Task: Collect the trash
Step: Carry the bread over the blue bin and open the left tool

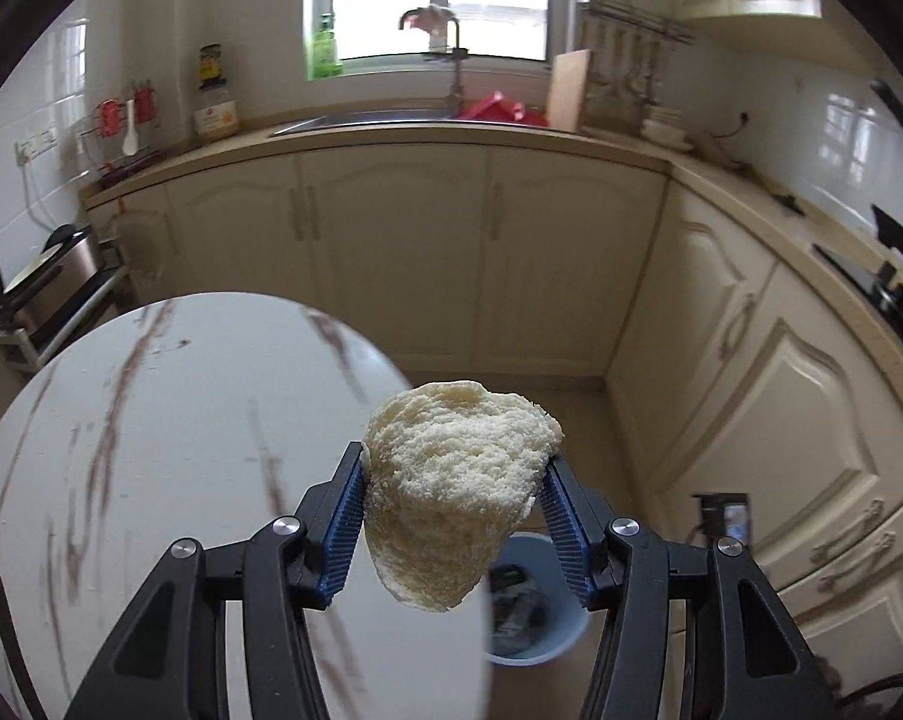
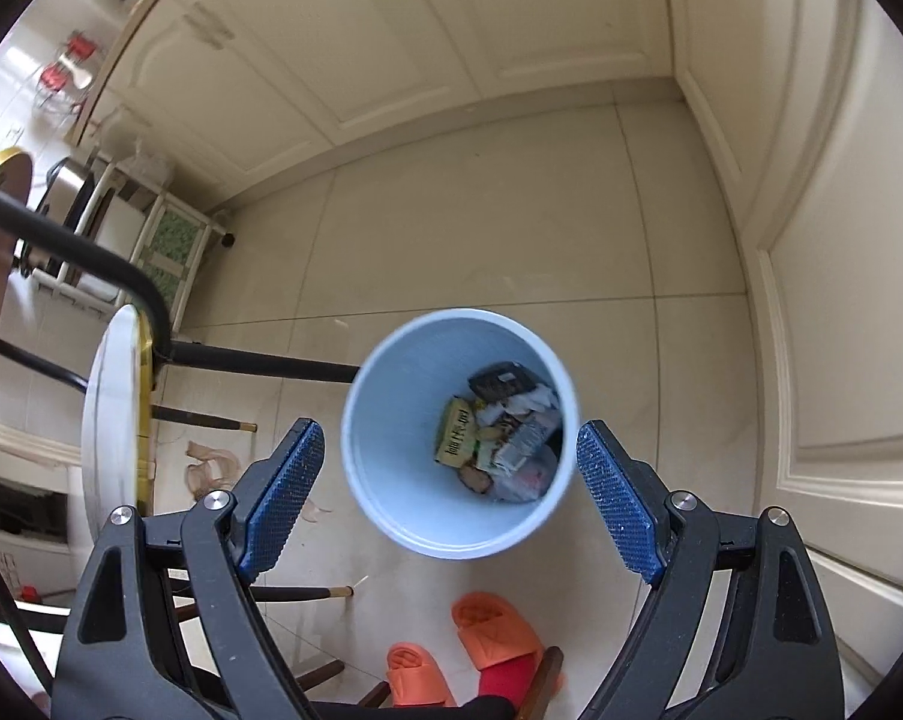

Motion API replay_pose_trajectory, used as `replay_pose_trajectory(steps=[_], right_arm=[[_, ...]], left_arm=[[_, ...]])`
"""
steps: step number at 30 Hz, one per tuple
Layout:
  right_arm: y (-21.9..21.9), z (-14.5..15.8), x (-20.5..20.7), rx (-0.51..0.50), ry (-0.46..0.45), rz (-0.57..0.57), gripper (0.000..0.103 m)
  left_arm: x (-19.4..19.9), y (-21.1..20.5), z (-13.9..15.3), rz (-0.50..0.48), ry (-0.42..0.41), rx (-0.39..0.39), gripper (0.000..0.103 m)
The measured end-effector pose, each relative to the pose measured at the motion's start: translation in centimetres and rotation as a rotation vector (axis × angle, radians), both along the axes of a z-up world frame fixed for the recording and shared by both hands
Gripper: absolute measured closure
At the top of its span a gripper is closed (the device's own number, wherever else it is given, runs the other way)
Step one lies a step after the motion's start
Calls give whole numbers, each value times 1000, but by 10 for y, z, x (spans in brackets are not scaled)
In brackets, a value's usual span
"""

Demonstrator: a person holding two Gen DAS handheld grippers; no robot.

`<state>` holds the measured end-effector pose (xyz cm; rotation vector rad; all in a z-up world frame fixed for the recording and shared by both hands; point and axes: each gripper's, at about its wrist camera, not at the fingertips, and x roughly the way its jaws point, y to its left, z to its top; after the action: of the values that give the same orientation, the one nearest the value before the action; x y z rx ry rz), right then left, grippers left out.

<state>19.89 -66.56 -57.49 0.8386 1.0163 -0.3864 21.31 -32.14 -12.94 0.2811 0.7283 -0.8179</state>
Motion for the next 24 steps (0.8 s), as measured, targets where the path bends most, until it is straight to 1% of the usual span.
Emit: replay_pose_trajectory(steps=[2,4,5,7,8,9,13,15,17,18,19,24], right_arm=[[-7,-16,-5,23,12,-12,18],[-12,-32,-8,39,25,-20,18],[-13,-39,-9,45,32,-23,18],[-15,-59,-10,63,54,-31,18],[-16,-69,-11,75,63,-34,18],[-17,-82,-11,90,73,-40,18],[-19,-127,-9,133,122,-42,18],[-18,-149,-5,153,146,-40,18],[-17,-169,-1,168,167,-34,19],[-16,-176,1,170,177,-33,20],[-15,-185,3,179,185,-28,20],[-10,-212,11,193,211,-26,24]], left_arm=[[-24,-30,-7,-82,18,-11,51],[-47,-60,-23,-149,27,12,51],[-46,-73,-36,-158,51,21,51],[-44,-91,-71,-181,126,50,51],[-35,-98,-89,-181,160,55,51],[-30,-103,-110,-178,190,80,51],[9,-110,-209,-113,343,212,52],[32,-109,-254,-66,399,273,52],[53,-106,-297,-41,461,328,52],[60,-105,-317,-28,473,372,52],[69,-107,-334,-36,483,405,52],[86,-113,-412,-25,534,509,51]])
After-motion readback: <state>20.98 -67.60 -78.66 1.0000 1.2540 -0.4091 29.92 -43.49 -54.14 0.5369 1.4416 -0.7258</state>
